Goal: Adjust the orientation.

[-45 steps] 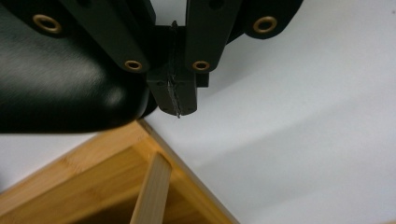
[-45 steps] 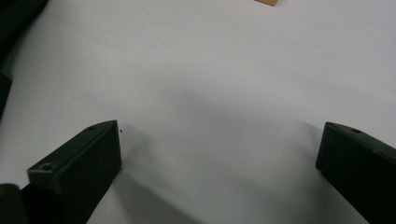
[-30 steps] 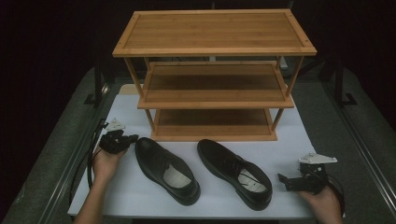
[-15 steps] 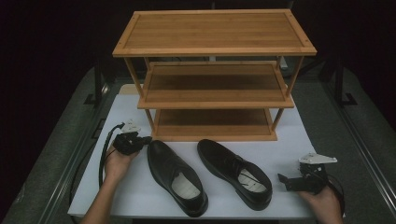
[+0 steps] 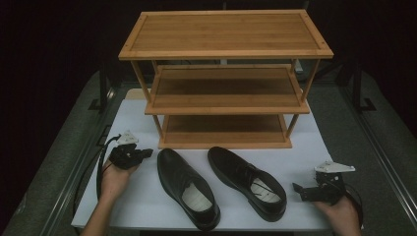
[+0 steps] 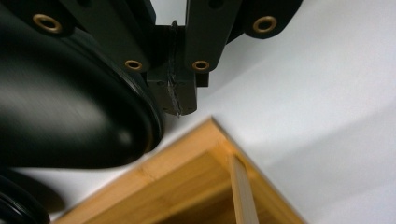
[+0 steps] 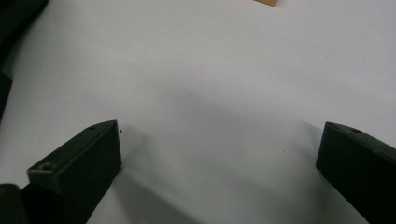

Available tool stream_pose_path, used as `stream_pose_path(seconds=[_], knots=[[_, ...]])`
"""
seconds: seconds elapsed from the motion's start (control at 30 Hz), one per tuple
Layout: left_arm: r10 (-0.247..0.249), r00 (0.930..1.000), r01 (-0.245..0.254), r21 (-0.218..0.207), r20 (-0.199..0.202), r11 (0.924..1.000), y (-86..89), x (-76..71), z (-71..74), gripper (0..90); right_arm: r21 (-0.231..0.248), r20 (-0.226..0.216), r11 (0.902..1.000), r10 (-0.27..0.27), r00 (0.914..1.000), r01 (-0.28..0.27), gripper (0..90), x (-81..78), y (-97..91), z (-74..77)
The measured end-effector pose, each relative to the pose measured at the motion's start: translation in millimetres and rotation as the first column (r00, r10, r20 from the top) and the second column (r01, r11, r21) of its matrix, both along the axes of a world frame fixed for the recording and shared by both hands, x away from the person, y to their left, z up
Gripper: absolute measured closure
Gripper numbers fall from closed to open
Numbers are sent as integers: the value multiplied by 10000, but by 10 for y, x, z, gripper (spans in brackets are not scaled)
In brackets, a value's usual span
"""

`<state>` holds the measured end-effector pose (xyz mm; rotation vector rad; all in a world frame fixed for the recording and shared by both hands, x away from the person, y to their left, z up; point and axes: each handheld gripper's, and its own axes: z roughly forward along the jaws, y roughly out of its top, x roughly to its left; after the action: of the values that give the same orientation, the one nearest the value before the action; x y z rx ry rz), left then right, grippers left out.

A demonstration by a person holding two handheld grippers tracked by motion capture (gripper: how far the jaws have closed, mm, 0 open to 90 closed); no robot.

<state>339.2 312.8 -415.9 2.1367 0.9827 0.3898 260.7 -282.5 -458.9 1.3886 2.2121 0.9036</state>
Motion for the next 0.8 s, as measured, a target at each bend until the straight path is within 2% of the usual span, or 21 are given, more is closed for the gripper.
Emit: stream_pose_path(seconds=[0.1, 0.13, 0.27, 0.33, 0.4, 0.53, 0.8], knots=[[-223, 9996, 224, 63, -176, 9997, 10, -189, -37, 900, 20, -3, 10000, -15, 10000, 15, 0, -2, 2, 0], [-223, 9996, 224, 63, -176, 9997, 10, -189, -37, 900, 20, -3, 10000, -15, 10000, 15, 0, -2, 2, 0], [-521, 9973, 529, 146, -509, 9985, -23, -371, -117, 900, 2, 1, 10000, -14, 10000, 14, 0, -1, 2, 0], [-607, 9962, 617, 132, -631, 9980, -43, -409, -146, 900, 2, -1, 10000, -15, 10000, 15, 0, -1, 3, 0], [-745, 9944, 746, -11, -754, 9972, -69, -419, -170, 900, 1, -9, 10000, -15, 10000, 15, 0, -1, 3, 0], [-989, 9919, 1000, 93, -797, 9949, -149, -424, -185, 900, 7, -8, 10000, -15, 10000, 15, 0, 0, 2, 0], [-1004, 9922, 1011, 59, -743, 9949, -198, -361, -198, 900, 2, -9, 10000, -17, 10000, 17, 0, 0, 3, 0]])
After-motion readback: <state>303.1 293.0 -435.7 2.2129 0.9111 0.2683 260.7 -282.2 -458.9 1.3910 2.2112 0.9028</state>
